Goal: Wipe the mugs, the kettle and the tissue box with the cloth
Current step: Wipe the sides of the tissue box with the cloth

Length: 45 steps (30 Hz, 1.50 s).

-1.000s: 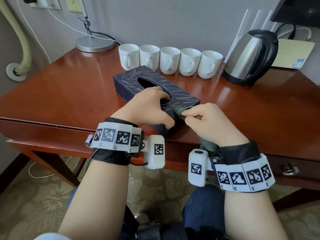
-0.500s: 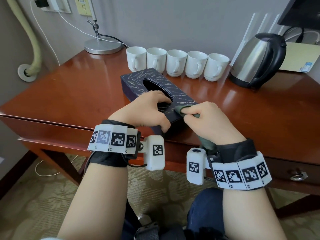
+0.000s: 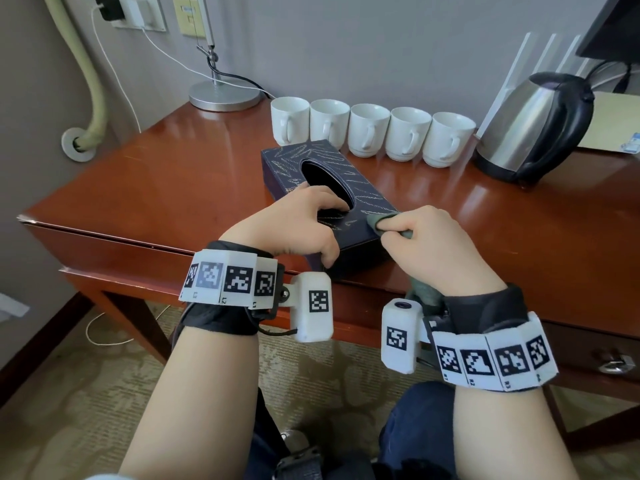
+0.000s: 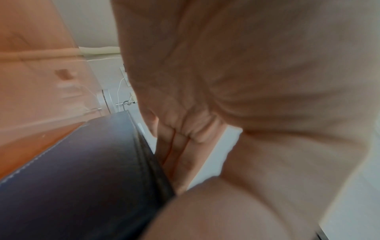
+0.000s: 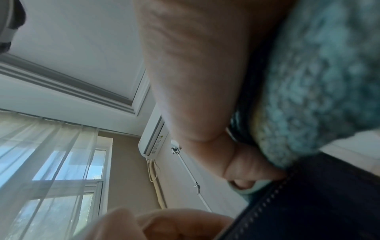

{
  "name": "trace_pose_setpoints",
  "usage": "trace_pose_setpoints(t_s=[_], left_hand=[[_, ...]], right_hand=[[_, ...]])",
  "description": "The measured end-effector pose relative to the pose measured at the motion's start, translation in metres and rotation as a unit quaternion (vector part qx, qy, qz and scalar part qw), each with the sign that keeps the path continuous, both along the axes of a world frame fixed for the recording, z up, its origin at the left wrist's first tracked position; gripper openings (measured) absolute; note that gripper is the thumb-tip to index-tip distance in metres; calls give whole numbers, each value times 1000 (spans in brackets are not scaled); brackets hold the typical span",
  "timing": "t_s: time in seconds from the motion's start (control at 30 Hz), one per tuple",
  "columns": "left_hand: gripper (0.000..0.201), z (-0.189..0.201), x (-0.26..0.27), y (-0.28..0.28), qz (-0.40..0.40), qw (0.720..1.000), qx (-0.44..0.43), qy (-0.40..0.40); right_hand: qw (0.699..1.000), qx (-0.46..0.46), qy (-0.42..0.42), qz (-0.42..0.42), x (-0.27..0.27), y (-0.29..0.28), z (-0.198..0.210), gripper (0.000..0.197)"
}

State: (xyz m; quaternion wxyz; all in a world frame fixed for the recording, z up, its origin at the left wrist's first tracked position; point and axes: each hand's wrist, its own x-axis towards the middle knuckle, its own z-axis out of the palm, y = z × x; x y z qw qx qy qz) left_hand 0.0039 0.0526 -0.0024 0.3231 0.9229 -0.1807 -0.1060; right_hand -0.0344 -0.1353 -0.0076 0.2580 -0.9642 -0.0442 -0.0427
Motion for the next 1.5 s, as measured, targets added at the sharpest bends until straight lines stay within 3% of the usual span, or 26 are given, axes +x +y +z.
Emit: trace_pose_setpoints(t_s=[0.13,0.37,0.57,0.8,1.07,1.27,1.5], left_hand=[[80,5,3,7,0,999,32,11],[80,10,-7,23,38,993,113,-24],[105,2,-7,11,9,977,191,-91],[71,1,-7,8,45,980,154,-120],[83,4,-1,11,48,982,141,-116],[83,2,0,11,48,983,134,-114],[82,2,2,13,50,985,128,-106]], right_hand=[[999,-1,22,41,-8,1,3,31],[991,86,32,97,-7,5,-2,33],[988,143,8,56,-12,-3,-9,32],[991,85,32,95,-3,7,-8,32],[997,67,6,37,5,8,-8,32],[995,49,31,83,1,19,-4,33],[998,62,13,29,4,5,-6,32]])
